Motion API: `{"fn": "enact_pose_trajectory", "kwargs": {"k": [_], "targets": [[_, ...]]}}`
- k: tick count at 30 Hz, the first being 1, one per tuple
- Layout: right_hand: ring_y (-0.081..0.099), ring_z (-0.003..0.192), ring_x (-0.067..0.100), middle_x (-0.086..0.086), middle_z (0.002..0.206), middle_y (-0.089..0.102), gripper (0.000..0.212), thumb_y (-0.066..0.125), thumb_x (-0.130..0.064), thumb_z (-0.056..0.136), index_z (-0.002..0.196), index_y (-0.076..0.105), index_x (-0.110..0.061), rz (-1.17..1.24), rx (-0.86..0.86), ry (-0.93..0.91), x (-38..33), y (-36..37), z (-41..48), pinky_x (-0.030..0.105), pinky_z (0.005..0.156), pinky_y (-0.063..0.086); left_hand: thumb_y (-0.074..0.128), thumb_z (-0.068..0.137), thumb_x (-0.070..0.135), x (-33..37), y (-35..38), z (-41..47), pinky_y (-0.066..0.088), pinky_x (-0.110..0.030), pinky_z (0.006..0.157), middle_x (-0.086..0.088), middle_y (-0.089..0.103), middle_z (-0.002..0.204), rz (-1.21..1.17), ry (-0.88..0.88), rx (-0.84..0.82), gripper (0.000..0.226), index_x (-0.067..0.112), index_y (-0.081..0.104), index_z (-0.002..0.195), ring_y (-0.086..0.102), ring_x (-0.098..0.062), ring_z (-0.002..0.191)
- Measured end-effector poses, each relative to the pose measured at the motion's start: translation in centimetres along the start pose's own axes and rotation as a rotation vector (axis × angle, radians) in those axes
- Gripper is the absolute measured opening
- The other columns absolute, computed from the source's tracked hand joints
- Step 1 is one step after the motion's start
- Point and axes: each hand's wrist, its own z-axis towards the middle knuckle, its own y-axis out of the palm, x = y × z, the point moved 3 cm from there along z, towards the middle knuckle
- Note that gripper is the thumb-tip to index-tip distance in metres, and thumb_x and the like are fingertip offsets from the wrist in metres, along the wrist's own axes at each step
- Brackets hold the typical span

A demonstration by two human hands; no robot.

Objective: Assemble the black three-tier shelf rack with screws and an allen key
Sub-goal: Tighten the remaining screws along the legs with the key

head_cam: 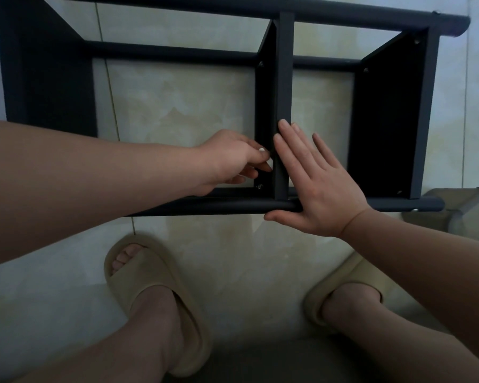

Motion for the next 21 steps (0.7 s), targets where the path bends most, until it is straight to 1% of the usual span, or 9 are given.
{"fn": "enact_pose_trajectory", "kwargs": {"k": [6, 15, 18, 21], "targets": [[0.006, 0.157, 0.030, 0.016, 0.169, 0.006, 0.111, 0.042, -0.081, 0.089, 0.161, 0.013, -0.002, -0.001, -0.002, 0.001, 0.00, 0.02, -0.02, 0.058, 0.122, 0.022, 0.061, 0.098, 0.023, 0.00, 0.59, 0.00, 0.048, -0.022, 0.062, 0.003, 0.073, 0.073, -0.048, -0.084, -0.065, 0.010, 0.015, 0.066, 0.094, 0.063, -0.009, 0.068], [0.007, 0.157, 0.031, 0.016, 0.169, 0.007, 0.111, 0.044, -0.081, 0.089, 0.160, 0.012, -0.002, -0.006, 0.008, -0.005, 0.02, 0.10, -0.02, 0.058, 0.122, 0.023, 0.055, 0.101, 0.019, 0.08, 0.62, 0.04, 0.047, -0.024, 0.066, 0.004, 0.073, 0.070, -0.055, -0.101, -0.093, 0.011, 0.015, 0.062, 0.092, 0.063, -0.011, 0.072], [0.007, 0.157, 0.031, 0.017, 0.169, 0.007, 0.111, 0.044, -0.081, 0.089, 0.160, 0.012, -0.002, -0.007, 0.010, -0.004, 0.02, 0.13, -0.05, 0.058, 0.122, 0.023, 0.054, 0.101, 0.019, 0.06, 0.52, -0.01, 0.048, -0.023, 0.064, 0.005, 0.074, 0.072, -0.034, -0.106, -0.098, 0.012, 0.016, 0.062, 0.092, 0.064, -0.010, 0.074], [0.007, 0.157, 0.031, 0.017, 0.169, 0.007, 0.111, 0.044, -0.081, 0.089, 0.160, 0.012, -0.001, -0.012, 0.009, -0.004, 0.06, 0.10, -0.05, 0.057, 0.122, 0.023, 0.053, 0.102, 0.020, -0.01, 0.30, -0.06, 0.047, -0.024, 0.066, 0.007, 0.074, 0.075, 0.009, -0.104, -0.109, 0.015, 0.018, 0.063, 0.090, 0.063, -0.009, 0.078]]}}
